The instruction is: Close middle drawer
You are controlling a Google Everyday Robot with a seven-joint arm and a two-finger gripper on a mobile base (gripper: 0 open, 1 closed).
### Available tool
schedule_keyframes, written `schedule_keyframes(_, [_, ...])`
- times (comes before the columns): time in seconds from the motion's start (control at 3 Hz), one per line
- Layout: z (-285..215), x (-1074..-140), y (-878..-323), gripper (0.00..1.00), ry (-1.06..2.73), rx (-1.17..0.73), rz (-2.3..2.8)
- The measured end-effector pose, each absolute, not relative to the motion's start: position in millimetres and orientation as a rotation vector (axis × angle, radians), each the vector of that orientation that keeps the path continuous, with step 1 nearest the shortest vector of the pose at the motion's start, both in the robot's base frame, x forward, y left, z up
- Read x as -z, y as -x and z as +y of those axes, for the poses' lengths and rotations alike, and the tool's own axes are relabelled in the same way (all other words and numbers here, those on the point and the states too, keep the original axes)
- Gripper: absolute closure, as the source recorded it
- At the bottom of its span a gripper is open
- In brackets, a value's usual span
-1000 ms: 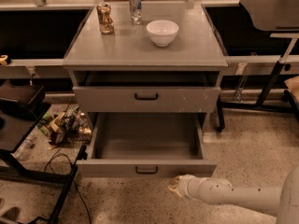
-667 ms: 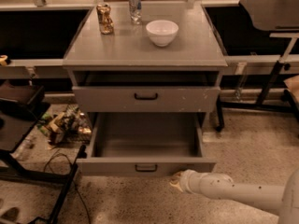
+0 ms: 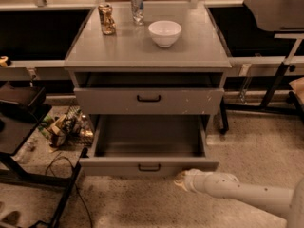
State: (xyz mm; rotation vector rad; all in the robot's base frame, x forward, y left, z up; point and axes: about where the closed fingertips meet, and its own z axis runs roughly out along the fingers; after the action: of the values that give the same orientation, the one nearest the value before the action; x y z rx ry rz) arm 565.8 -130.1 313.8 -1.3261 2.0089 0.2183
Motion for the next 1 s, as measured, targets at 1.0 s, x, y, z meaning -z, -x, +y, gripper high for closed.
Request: schedule_keyframes(1.0, [-134.7, -318.3, -581.8, 1.0, 1.327, -0.209, 1.999])
